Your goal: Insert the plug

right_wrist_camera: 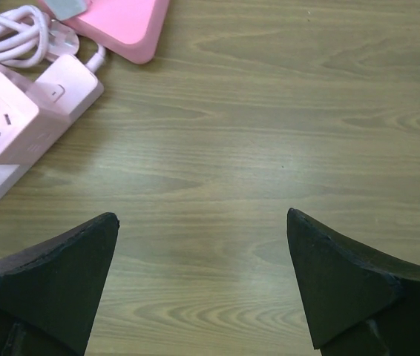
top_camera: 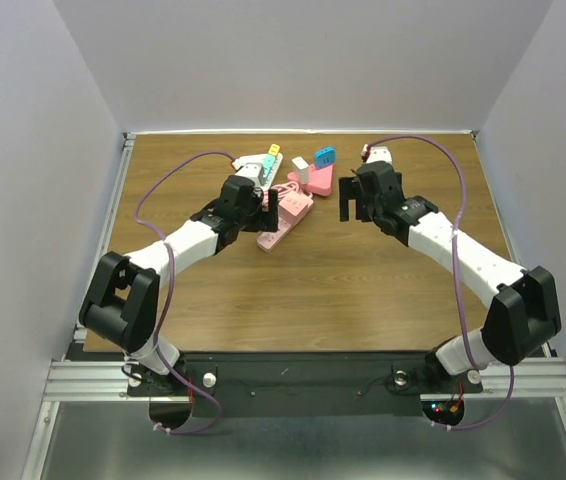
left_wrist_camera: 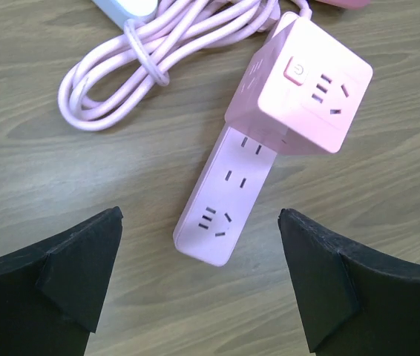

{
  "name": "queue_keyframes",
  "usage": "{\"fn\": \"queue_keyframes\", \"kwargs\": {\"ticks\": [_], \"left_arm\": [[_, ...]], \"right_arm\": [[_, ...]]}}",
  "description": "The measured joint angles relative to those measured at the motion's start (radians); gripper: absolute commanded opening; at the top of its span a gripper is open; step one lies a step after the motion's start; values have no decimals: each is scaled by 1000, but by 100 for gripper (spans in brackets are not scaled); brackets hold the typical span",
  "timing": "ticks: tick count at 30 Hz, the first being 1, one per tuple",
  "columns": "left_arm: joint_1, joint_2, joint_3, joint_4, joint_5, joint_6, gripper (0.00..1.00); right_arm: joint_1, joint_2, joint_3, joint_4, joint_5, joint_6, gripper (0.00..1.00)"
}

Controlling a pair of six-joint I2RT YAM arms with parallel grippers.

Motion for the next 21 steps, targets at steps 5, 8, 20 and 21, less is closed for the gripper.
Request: {"fn": "queue_keyframes", "kwargs": {"ticks": [5, 8, 20, 21], "left_arm": [[0, -67, -1, -78, -59, -33, 99], [2, -163, -2, -135, -147, -62, 99], [34, -379, 14, -290, -409, -129, 99], [34, -390, 15, -297, -425, -133, 99]], "right_arm": [[-47, -72, -50, 6, -2, 8, 100], [-132, -138, -99, 20, -19, 19, 100], [-381, -228, -222, 66, -93, 57, 100], [-388, -235, -227, 67, -95, 58, 100]]}}
